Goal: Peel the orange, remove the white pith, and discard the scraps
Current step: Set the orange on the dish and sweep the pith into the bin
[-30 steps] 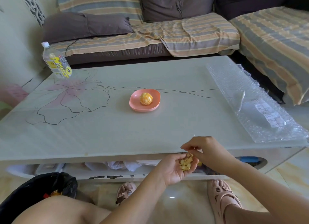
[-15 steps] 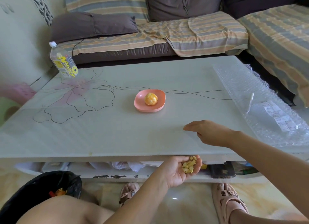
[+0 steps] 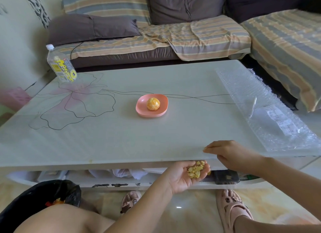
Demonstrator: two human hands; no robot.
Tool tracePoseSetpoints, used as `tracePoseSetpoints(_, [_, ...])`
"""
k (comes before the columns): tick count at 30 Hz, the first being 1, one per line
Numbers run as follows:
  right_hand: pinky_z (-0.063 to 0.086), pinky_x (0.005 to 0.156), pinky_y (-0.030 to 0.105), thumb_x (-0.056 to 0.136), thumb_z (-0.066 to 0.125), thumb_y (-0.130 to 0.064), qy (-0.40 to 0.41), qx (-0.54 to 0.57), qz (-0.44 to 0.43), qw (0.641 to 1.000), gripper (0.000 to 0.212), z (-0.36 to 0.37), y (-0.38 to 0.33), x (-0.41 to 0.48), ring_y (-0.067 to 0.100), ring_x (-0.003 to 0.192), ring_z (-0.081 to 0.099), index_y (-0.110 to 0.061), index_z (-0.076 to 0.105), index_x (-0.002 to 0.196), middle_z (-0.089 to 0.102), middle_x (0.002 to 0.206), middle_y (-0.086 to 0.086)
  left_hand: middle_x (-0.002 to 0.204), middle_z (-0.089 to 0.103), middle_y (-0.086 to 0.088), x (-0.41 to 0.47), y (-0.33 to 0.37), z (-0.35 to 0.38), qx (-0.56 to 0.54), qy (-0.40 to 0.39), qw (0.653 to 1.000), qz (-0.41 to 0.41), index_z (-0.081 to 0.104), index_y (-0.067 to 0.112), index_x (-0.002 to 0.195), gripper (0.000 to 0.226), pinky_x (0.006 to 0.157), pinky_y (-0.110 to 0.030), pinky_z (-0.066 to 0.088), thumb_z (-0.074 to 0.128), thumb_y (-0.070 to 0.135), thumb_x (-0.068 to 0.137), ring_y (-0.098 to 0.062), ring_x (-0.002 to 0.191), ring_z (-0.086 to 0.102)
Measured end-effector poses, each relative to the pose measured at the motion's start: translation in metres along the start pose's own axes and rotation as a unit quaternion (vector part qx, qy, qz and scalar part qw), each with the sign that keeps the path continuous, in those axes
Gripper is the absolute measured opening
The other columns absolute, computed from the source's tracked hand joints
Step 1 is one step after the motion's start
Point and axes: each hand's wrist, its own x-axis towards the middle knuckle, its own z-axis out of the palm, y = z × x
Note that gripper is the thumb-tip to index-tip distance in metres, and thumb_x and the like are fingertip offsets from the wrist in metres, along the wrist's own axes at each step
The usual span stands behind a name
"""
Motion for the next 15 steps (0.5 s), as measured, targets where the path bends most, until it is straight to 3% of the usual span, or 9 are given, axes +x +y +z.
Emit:
tracePoseSetpoints(4, [0.033,0.084,0.000,0.087,0.049,-0.002,0.029,0.087,0.006,0.996,0.038,-0.001,-0.015,-0.010,0.000,0.100,0.060,-0.024,0.070,0.110,0.067,0.111,-0.013,0.103,0.066,-0.028,-0.005,-0.004,0.005,0.011,-0.003,1.000,-0.002,0.067,-0.017,0.093,0.028,0.082,-0.040,0.056,0.044,-0.002,0.095,-0.036,0.087,0.070])
tracePoseSetpoints(7, [0.049,0.081,0.012,0.087,0.057,0.001,0.084,0.196,0.019,0.977,0.037,-0.007,-0.029,-0.009,-0.010,0.089,0.062,-0.029,0.070,0.105,0.066,0.099,-0.021,0.108,0.065,-0.028,-0.013,-0.003,0.011,0.003,-0.012,1.000,-0.003,0.063,-0.017,0.104,0.025,0.084,-0.040,0.056,0.045,-0.002,0.094,-0.037,0.090,0.069])
tracePoseSetpoints(9, [0.052,0.083,0.019,0.089,0.055,0.002,0.102,0.238,0.025,0.966,0.039,-0.015,-0.036,-0.006,-0.007,0.089,0.065,-0.030,0.066,0.110,0.065,0.103,-0.022,0.108,0.064,-0.028,-0.021,0.002,0.014,-0.007,-0.016,1.000,-0.001,0.061,-0.016,0.107,0.025,0.085,-0.040,0.055,0.046,-0.002,0.093,-0.037,0.091,0.068])
tracePoseSetpoints(15, [0.047,0.091,0.015,0.090,0.054,0.001,0.123,0.254,0.000,0.959,0.056,-0.037,-0.055,0.002,-0.008,0.095,0.063,-0.046,0.051,0.119,0.062,0.112,-0.022,0.103,0.065,-0.030,-0.045,0.024,0.023,-0.047,-0.033,0.998,0.023,0.064,-0.020,0.097,0.024,0.080,-0.044,0.055,0.050,-0.004,0.085,-0.038,0.084,0.070])
